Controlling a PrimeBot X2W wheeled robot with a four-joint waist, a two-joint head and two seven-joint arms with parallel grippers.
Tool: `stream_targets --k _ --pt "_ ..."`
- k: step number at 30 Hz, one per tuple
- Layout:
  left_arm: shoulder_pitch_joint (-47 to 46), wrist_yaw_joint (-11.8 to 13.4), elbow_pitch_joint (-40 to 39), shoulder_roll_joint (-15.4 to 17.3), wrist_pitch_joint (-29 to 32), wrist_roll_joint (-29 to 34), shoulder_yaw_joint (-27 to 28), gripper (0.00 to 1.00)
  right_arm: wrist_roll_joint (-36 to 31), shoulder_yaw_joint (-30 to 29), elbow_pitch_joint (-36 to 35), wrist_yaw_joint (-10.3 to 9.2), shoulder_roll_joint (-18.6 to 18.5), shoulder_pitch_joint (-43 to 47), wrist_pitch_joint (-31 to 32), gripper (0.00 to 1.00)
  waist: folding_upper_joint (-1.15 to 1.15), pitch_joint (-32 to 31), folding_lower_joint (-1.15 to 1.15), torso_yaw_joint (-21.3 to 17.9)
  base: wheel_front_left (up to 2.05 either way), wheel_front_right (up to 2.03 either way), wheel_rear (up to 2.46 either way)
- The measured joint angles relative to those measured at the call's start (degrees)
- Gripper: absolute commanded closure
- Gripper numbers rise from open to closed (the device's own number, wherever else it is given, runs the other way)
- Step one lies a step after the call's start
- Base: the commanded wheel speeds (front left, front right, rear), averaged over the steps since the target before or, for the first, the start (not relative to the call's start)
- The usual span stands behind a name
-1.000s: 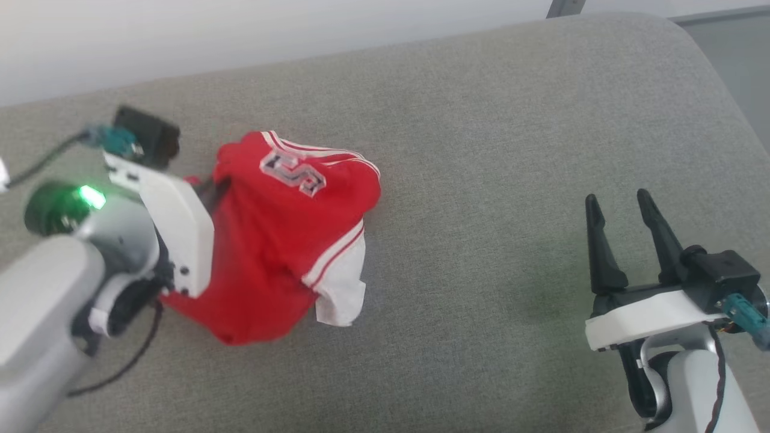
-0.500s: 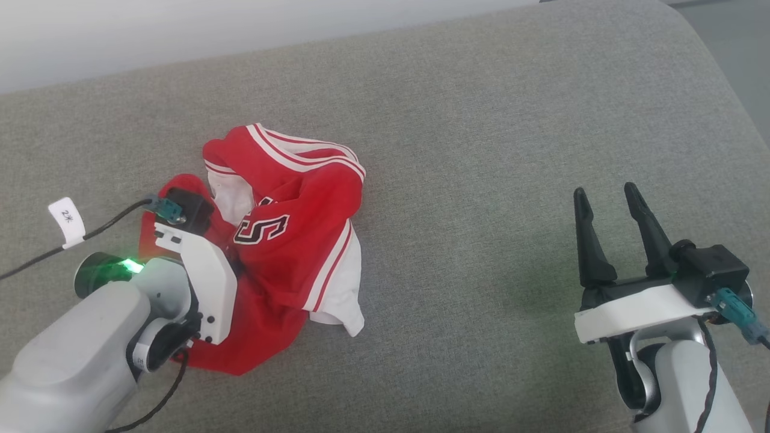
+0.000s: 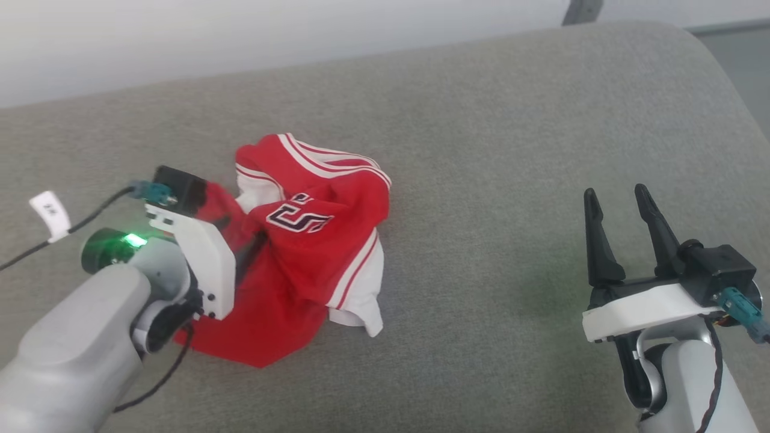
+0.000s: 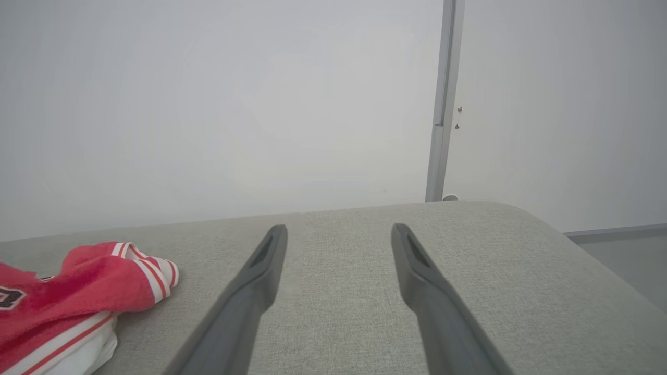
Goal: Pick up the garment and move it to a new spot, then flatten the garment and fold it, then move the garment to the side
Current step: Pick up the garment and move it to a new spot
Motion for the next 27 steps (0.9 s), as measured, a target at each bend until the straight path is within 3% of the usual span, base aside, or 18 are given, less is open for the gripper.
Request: stream_targets --k 11,16,27 --pt "3.32 -0.19 -0.75 3.23 -16.68 0.23 5.70 0.00 -1.15 -1.25 -0.47 0.00 0.02 1.17 1.43 0.00 0.00 -4.58 0.00 4.17 0.00 0.00 0.00" --pt "8.33 1.32 -1.59 5.41 -23.24 -0.21 7.76 0.00 -1.22 -2.32 -0.82 0.00 0.01 2.49 2.29 0.00 0.00 -6.72 0.00 6.04 0.00 0.00 0.00" --pt "20.91 4.77 -3.59 9.54 -28.41 -3.82 15.46 0.00 -1.37 -3.79 -2.27 0.00 0.02 5.76 3.68 0.00 0.00 -10.86 0.00 9.34 0.00 0.00 0.00"
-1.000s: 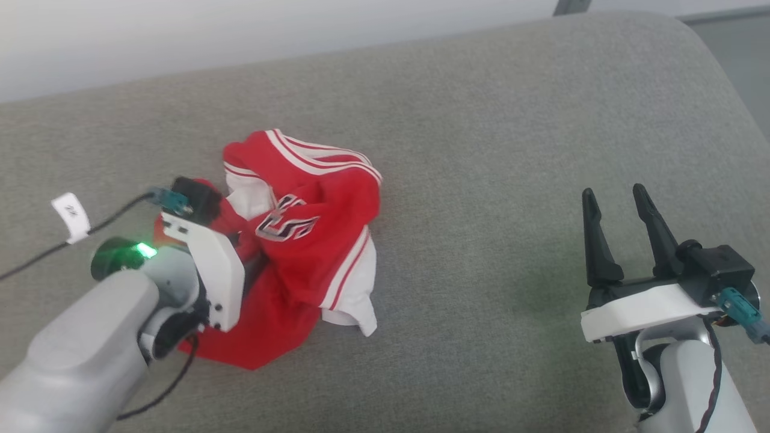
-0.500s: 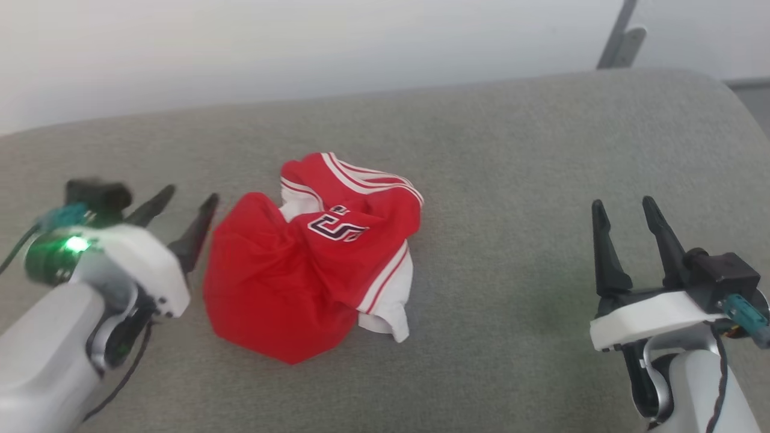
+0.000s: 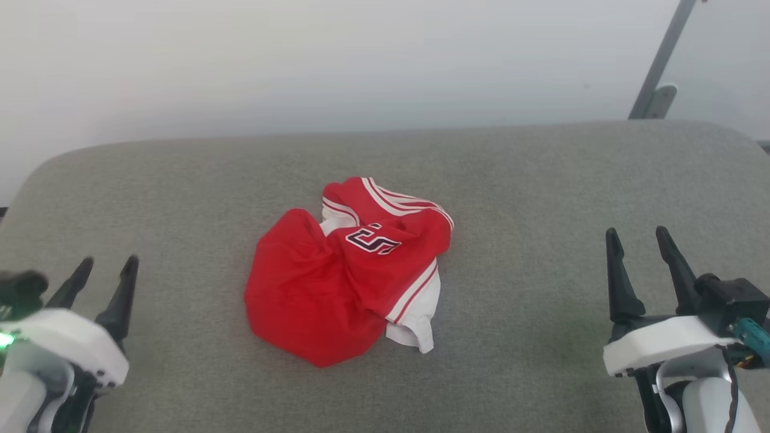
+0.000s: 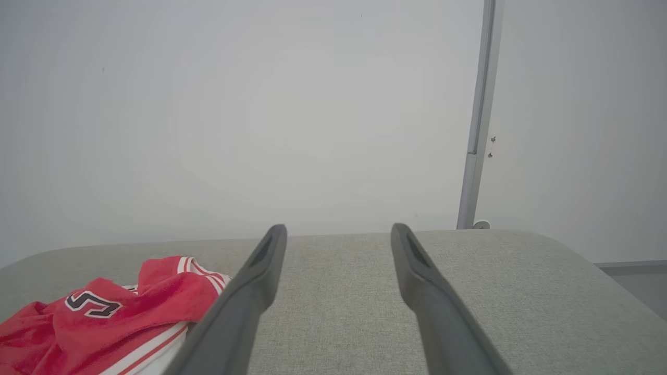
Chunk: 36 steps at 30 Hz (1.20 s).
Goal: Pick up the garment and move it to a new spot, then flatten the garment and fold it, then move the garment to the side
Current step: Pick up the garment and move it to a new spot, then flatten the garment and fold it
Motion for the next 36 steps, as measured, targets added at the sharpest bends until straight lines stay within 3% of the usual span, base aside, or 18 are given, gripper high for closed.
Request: stream_targets --k 8,15,27,36 --pt "8.83 1.52 -5.61 -0.14 -0.24 1.80 11.12 0.00 0.09 -0.76 -1.59 0.00 -0.01 2.04 1.00 0.00 0.00 -1.66 0.00 1.61 0.00 0.00 0.00" --pt "16.32 1.01 -9.56 -2.29 -0.24 5.70 18.98 0.00 0.37 -1.10 -2.79 0.00 0.00 3.03 1.55 0.00 0.00 -2.19 0.00 2.20 0.00 0.00 0.00" --pt "18.78 0.02 -11.67 -4.35 -0.24 8.56 22.78 0.00 1.44 0.01 -3.59 0.00 -0.01 4.06 2.99 0.00 0.00 -1.95 0.00 2.76 0.00 0.00 0.00" --pt "17.64 -0.97 -11.95 -5.17 -0.23 8.80 22.24 0.00 3.00 7.16 -3.65 0.00 -0.70 4.22 8.38 0.00 0.00 -0.46 0.00 5.25 0.00 0.00 0.00"
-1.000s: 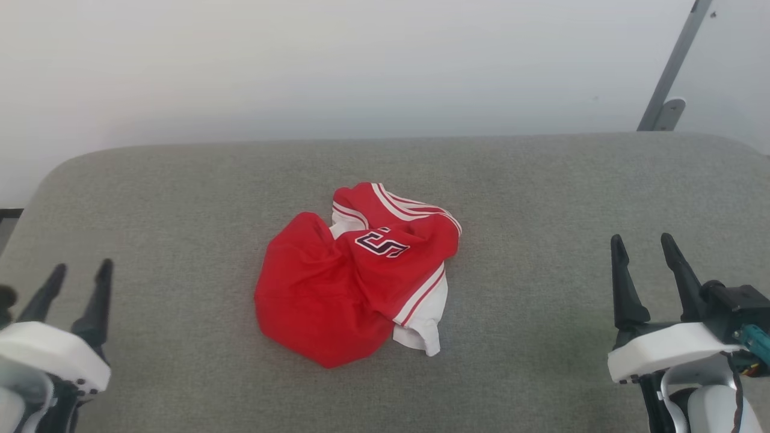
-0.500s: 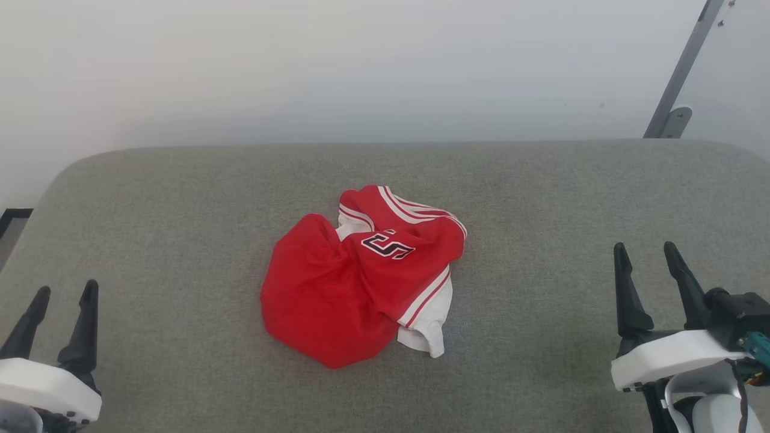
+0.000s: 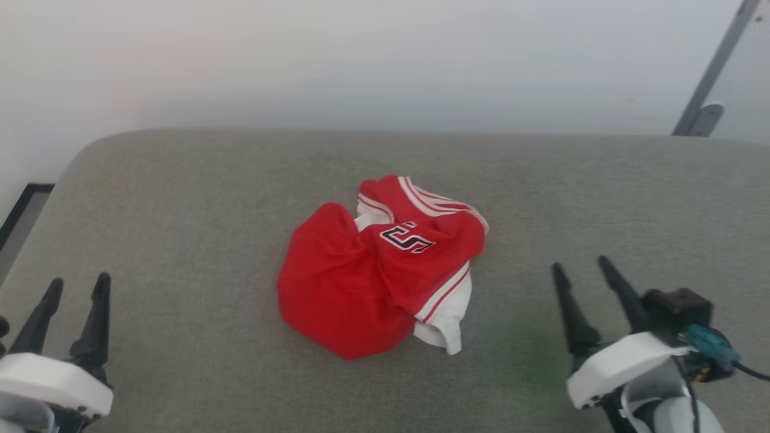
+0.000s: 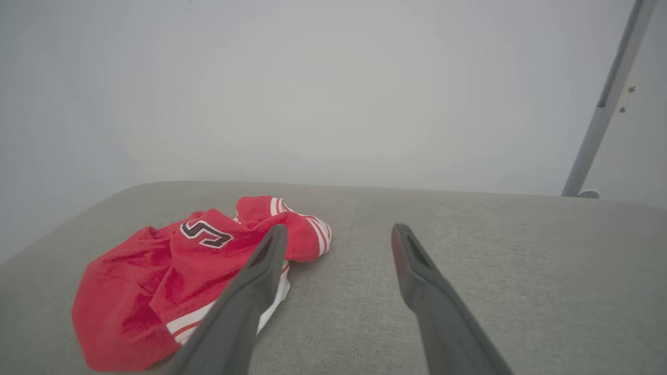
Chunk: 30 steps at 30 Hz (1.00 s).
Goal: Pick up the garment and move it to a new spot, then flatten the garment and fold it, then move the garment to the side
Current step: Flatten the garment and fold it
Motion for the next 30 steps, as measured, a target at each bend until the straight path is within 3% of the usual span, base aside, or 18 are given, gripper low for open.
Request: stream_targets --k 11,20,28,30 --pt "-4.55 -2.80 1.57 -2.18 0.10 0.08 -1.97 0.00 4.98 10.89 2.08 0.00 -4.69 -4.17 16.15 0.00 0.00 4.35 0.00 4.37 0.00 0.00 0.00" --pt "-9.23 -5.88 5.28 -4.74 0.09 1.01 -3.91 0.00 3.39 13.71 4.67 0.00 -6.19 -7.90 31.16 0.00 0.00 8.28 0.00 8.28 0.00 0.00 0.00" --pt "-12.33 -7.62 8.95 -6.60 0.07 1.63 -5.09 0.00 0.21 14.93 8.58 -0.01 -5.46 -11.82 38.64 0.00 0.00 10.57 0.00 11.27 0.00 0.00 0.00" --pt "-12.78 -8.01 9.79 -6.98 0.05 1.77 -5.16 0.00 -0.23 15.28 9.70 0.00 -5.59 -12.77 39.35 1.00 0.00 10.94 0.00 11.82 0.00 0.00 0.00"
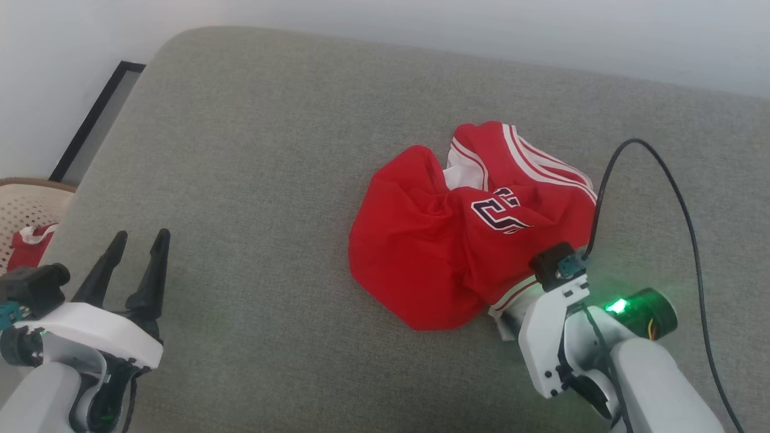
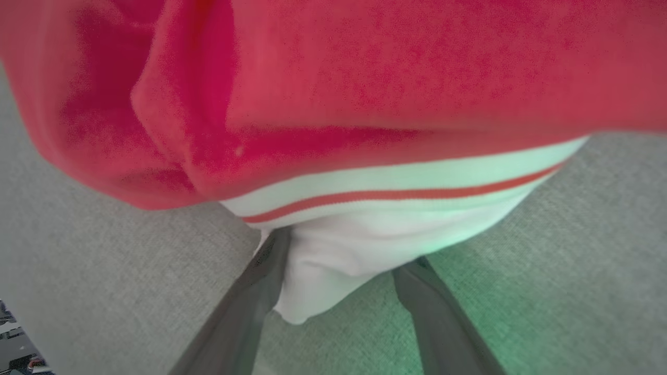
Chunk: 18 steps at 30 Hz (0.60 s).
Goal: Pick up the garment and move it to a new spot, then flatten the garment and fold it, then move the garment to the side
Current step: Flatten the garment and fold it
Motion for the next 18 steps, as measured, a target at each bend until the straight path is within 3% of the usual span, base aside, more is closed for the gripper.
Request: stream_targets --k 9,18 --pt "-0.99 -0.80 2.42 -0.57 -0.05 0.34 0.88 0.00 -0.96 -2.91 -0.60 0.15 -0.38 -1.35 -0.20 1.00 0.00 -0.10 0.00 -0.74 0.00 0.00 0.00" --pt "-0.19 -1.11 1.55 0.32 -0.07 0.88 4.19 0.00 -0.99 -12.28 -11.28 0.14 -5.24 0.79 3.98 1.00 0.00 -0.48 0.00 -4.47 0.00 0.00 0.00"
